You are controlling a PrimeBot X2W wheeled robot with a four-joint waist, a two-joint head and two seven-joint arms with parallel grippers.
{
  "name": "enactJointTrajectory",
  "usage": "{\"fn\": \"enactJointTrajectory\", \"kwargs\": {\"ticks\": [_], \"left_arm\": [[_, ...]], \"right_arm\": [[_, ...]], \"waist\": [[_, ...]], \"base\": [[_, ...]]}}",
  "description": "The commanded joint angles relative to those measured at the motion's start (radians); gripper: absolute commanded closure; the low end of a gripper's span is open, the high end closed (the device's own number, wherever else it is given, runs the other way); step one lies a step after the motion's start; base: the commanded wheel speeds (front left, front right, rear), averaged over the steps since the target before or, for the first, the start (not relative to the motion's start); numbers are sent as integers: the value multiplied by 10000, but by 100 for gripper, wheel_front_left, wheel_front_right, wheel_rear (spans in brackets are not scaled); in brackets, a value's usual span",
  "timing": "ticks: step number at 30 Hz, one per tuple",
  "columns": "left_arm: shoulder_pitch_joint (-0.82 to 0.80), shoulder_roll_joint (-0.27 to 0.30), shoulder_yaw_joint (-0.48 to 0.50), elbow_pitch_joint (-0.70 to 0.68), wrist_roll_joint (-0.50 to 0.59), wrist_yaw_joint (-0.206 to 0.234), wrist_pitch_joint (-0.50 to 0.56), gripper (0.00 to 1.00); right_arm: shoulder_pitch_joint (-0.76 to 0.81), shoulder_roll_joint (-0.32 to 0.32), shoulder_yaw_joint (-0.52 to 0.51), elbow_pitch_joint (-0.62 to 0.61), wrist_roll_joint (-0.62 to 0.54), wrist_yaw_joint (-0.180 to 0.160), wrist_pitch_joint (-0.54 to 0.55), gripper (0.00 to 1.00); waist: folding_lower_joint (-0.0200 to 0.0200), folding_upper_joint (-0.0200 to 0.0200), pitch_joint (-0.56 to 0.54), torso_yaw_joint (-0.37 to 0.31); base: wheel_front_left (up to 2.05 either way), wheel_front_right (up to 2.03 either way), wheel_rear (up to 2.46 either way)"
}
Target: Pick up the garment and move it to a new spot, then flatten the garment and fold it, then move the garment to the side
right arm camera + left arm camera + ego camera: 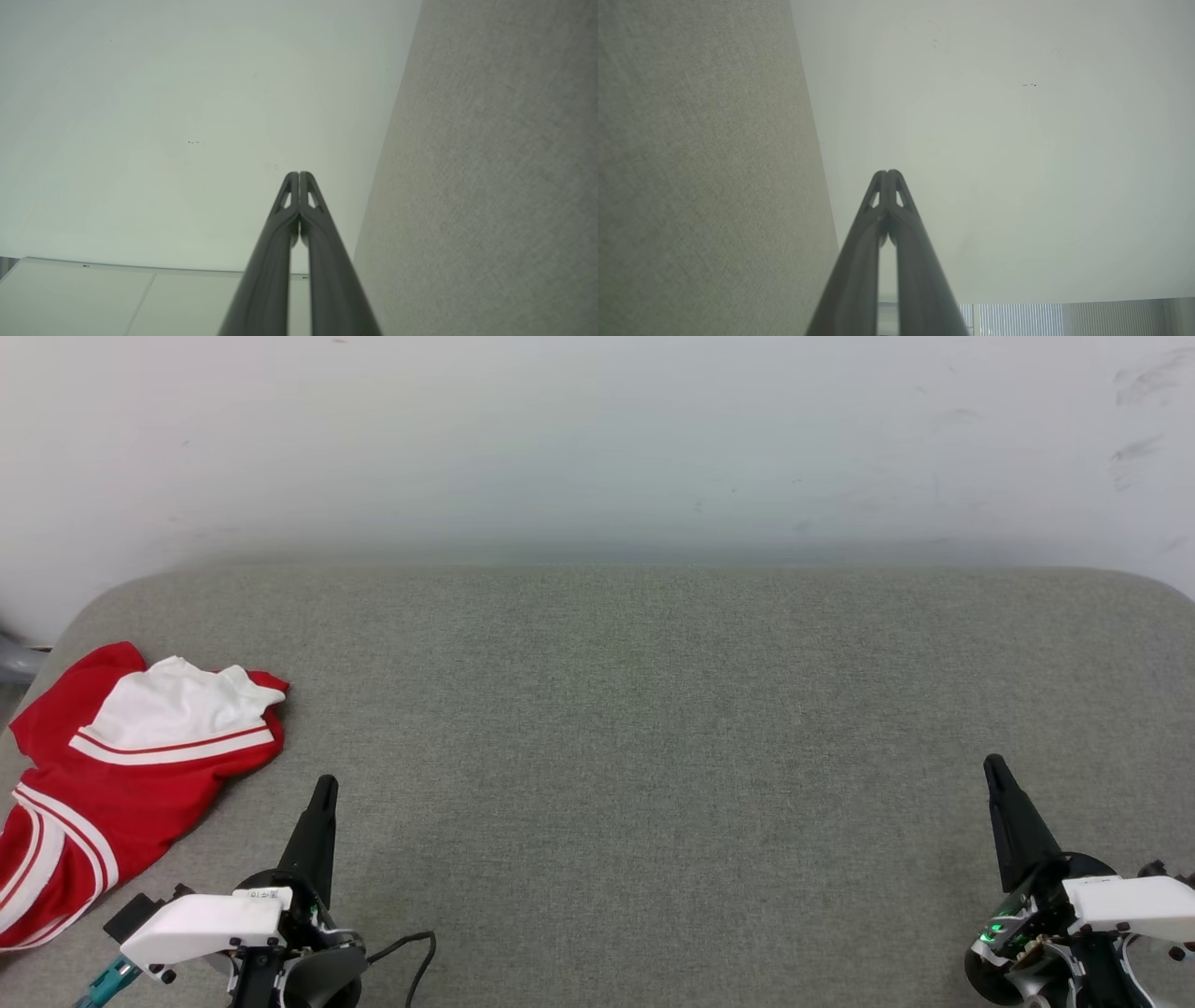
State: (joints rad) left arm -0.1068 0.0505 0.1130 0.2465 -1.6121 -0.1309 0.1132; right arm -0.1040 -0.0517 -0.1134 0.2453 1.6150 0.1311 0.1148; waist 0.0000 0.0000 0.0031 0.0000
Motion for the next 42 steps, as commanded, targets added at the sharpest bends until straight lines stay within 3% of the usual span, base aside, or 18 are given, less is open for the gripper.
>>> {"fn": "enactJointTrajectory", "kwargs": {"ticks": [1,26,27,37,42], "left_arm": [[-64,-13,31,-20,-8,-23,41,100],[-64,-13,28,-20,-7,-23,41,100],[0,0,-2,0,0,0,0,0],[289,-28,-69,150,209,2,-318,0],[278,-26,25,14,748,2,-562,0]], "right_arm": [[-126,30,4,5,-61,-9,-3,100],[-126,30,4,5,-61,-9,-5,100],[0,0,-2,0,0,0,0,0],[340,6,66,253,-202,-2,-303,0],[353,7,26,126,-881,-2,-549,0]], "waist": [[0,0,0,0],[0,0,0,0],[0,0,0,0],[0,0,10,2],[0,0,18,5]], "base": [[0,0,0],[0,0,0],[0,0,0],[0,0,0],[0,0,0]]}}
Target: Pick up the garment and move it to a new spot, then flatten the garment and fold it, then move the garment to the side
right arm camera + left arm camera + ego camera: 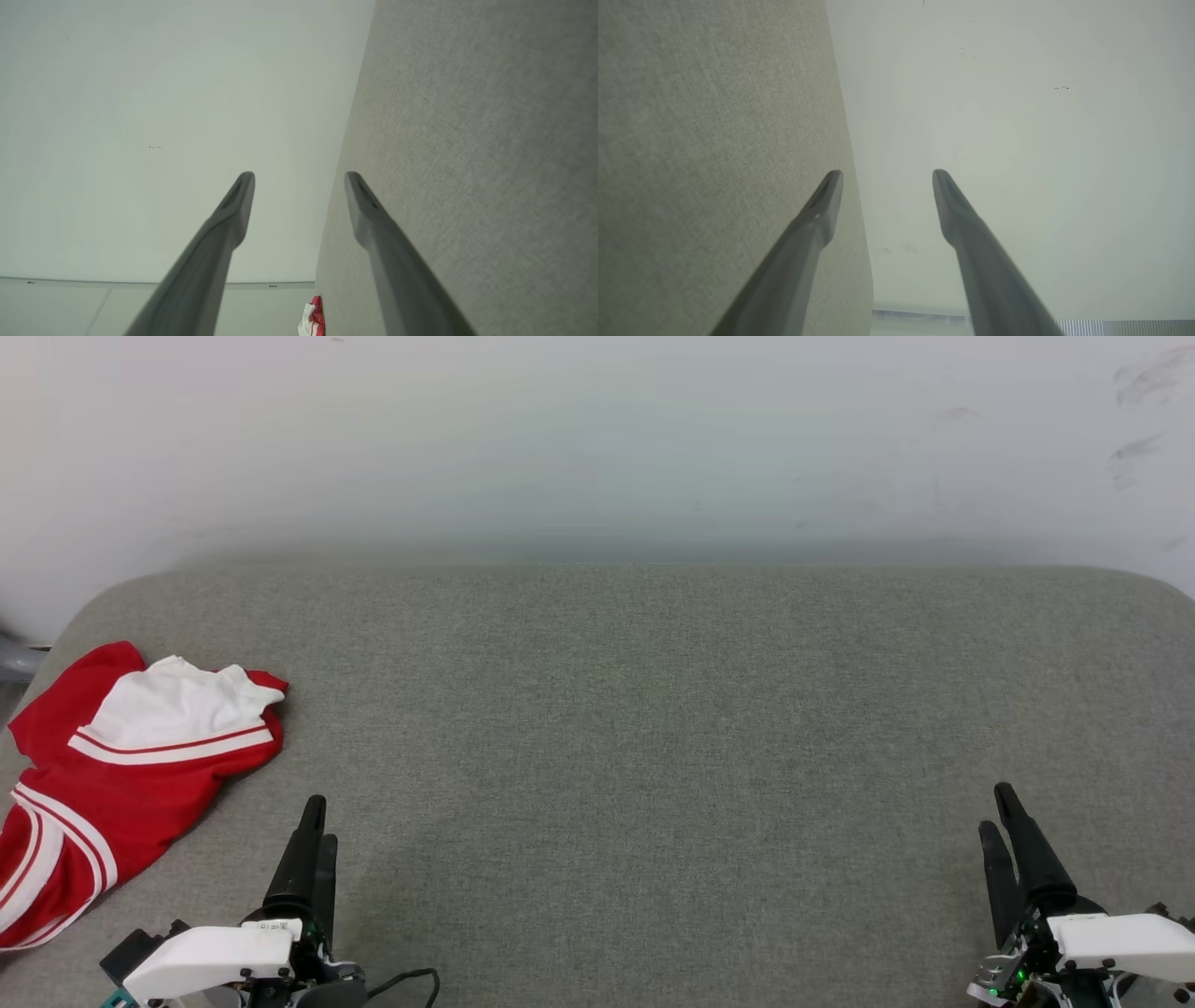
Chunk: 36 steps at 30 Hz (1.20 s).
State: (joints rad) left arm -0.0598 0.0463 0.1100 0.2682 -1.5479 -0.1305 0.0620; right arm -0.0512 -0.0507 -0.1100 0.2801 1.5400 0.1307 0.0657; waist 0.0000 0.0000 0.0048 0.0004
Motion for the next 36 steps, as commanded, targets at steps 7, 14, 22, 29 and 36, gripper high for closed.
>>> {"fn": "enactJointTrajectory", "kwargs": {"ticks": [7,14,22,29,36], "left_arm": [[-253,20,161,-535,1389,86,-369,0],[-281,23,10,-1041,2793,456,-667,0],[-266,26,-248,-1517,4502,949,-976,0],[-260,29,-488,-1797,6194,1385,-1231,0],[-200,64,-766,-1898,7856,1875,-1466,0]], "right_arm": [[-157,-2,-64,-630,-1506,2,-381,0],[-161,-2,-74,-1150,-2863,2,-679,0],[-147,-1,-15,-1753,-4768,2,-994,0],[-72,-1,117,-2175,-6426,1,-1245,0],[36,0,318,-2415,-8029,1,-1486,0]], "waist": [[0,0,23,8],[0,0,59,22],[0,0,87,32],[0,0,116,43],[0,0,117,49]], "base": [[0,0,0],[0,0,0],[0,0,0],[0,0,0],[0,0,0]]}}
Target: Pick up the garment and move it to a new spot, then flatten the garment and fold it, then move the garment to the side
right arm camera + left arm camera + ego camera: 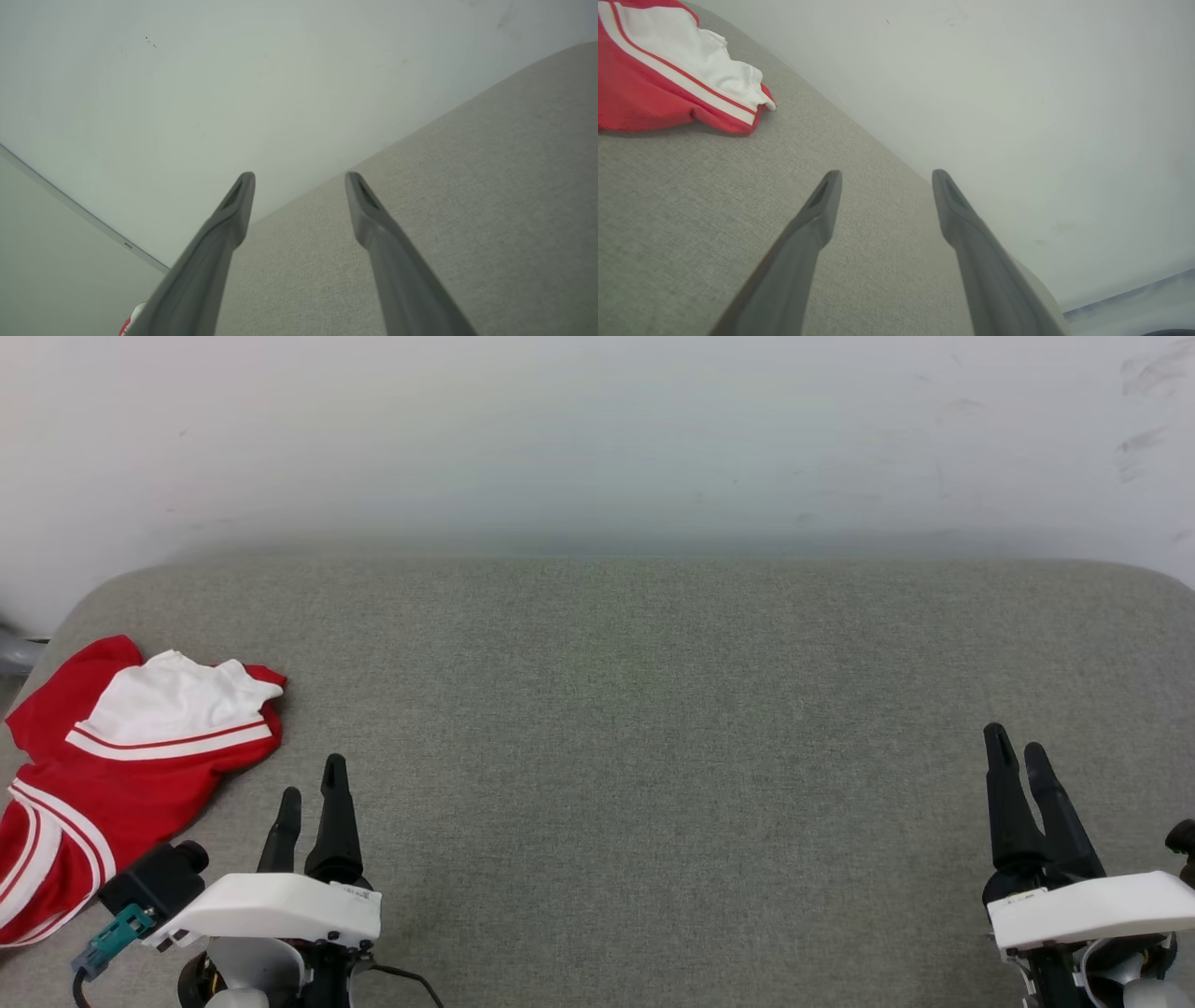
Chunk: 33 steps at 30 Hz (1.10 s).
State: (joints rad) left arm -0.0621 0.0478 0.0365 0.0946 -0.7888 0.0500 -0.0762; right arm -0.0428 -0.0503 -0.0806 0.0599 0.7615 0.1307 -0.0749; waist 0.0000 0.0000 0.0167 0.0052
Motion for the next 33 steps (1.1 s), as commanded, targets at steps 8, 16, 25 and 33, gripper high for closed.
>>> {"fn": "enactJointTrajectory", "kwargs": {"ticks": [8,16,25,33], "left_arm": [[-181,348,-538,-74,1653,620,-331,0],[-217,618,-1060,-70,2579,1080,-565,0],[-160,900,-1549,-83,3471,1505,-808,0],[-131,981,-1852,-168,4023,1641,-978,0]], "right_arm": [[32,-3,99,-303,-1654,1,-338,0],[120,-3,158,-330,-2810,1,-562,0],[223,-2,184,-292,-3889,0,-805,0],[301,-1,191,-309,-4606,0,-978,0]], "waist": [[0,0,0,15],[0,0,0,36],[0,0,-28,61],[0,0,-40,88]], "base": [[0,0,0],[0,0,0],[0,0,0],[0,0,0]]}}
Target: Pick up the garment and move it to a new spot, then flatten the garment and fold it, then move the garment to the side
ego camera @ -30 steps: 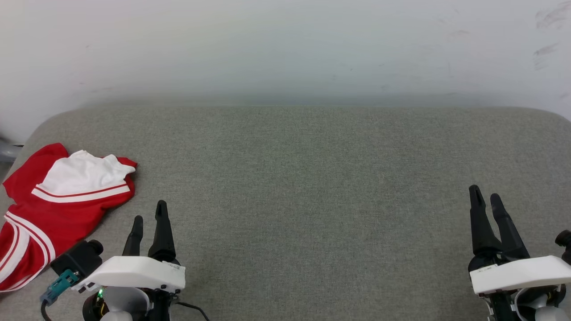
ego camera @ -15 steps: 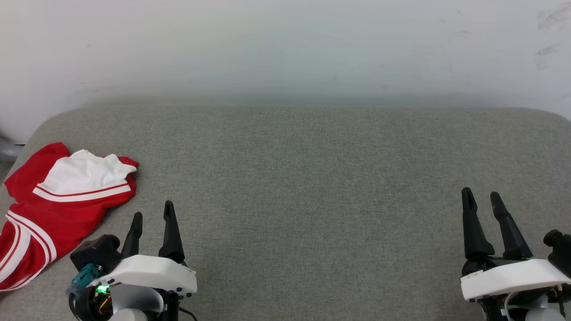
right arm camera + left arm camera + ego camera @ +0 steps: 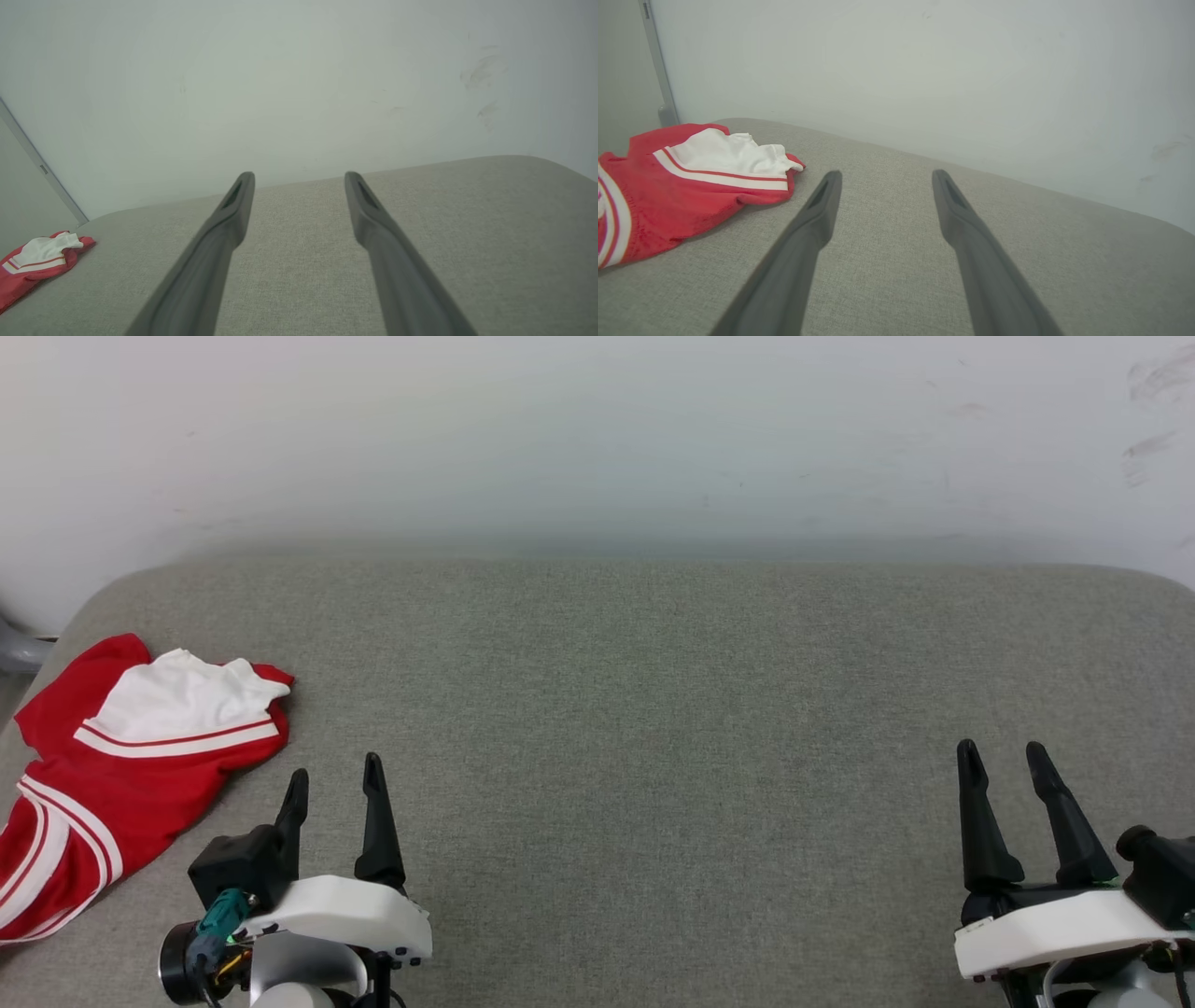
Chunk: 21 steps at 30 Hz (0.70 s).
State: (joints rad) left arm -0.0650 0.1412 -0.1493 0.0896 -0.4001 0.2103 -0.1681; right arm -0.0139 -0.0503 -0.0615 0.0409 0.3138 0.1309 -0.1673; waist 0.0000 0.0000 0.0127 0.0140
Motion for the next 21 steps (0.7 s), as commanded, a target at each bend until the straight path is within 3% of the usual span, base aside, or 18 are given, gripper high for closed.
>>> {"fn": "enactJointTrajectory", "kwargs": {"ticks": [1,12,21], "left_arm": [[-100,64,-57,-138,293,65,-107,0],[-5,58,-182,-226,1069,140,-334,0],[76,-108,-36,-259,1560,-140,-517,0]], "right_arm": [[32,-1,8,-140,-323,-2,-108,0],[114,1,0,-248,-1083,-2,-332,0],[170,2,-36,-394,-1418,-2,-532,0]], "waist": [[0,0,-1,5],[0,0,-9,-1],[0,0,11,28]], "base": [[0,0,0],[0,0,0],[0,0,0]]}}
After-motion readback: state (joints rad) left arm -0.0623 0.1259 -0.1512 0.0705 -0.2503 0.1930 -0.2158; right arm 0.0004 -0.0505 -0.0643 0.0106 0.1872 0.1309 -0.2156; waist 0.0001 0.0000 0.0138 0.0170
